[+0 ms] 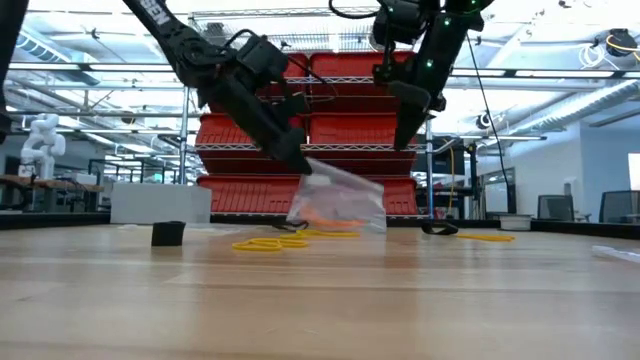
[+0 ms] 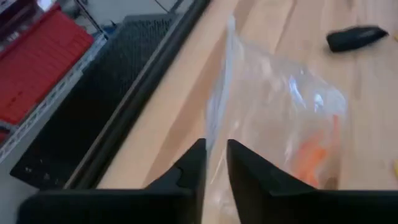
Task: Sort rubber bands
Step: Close the top zip lock bag
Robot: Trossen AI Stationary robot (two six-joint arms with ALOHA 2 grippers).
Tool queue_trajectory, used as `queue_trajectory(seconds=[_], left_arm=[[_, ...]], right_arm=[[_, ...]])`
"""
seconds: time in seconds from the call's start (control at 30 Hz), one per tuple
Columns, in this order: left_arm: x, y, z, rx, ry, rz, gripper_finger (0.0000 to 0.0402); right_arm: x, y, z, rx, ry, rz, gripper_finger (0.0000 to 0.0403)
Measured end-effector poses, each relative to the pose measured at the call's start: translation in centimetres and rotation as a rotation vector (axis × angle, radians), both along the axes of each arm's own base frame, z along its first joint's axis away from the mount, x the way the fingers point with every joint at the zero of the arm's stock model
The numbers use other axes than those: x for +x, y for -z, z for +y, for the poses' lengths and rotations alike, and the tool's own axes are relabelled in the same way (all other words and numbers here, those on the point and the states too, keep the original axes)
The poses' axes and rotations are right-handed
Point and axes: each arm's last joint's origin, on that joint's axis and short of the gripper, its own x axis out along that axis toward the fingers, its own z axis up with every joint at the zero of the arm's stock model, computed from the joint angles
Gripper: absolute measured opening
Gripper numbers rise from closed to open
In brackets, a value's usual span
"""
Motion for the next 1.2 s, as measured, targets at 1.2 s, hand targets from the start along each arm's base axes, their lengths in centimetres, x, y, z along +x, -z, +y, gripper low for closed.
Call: queue_trajectory(seconds=[1.2], left_arm=[[-5.4,-0.2,-0.2,-0.239,-0.042,-0.018,0.0004]], right_arm=[[-0.2,10.6,-7.2,0.072,0.118,-0.206,0.0000]])
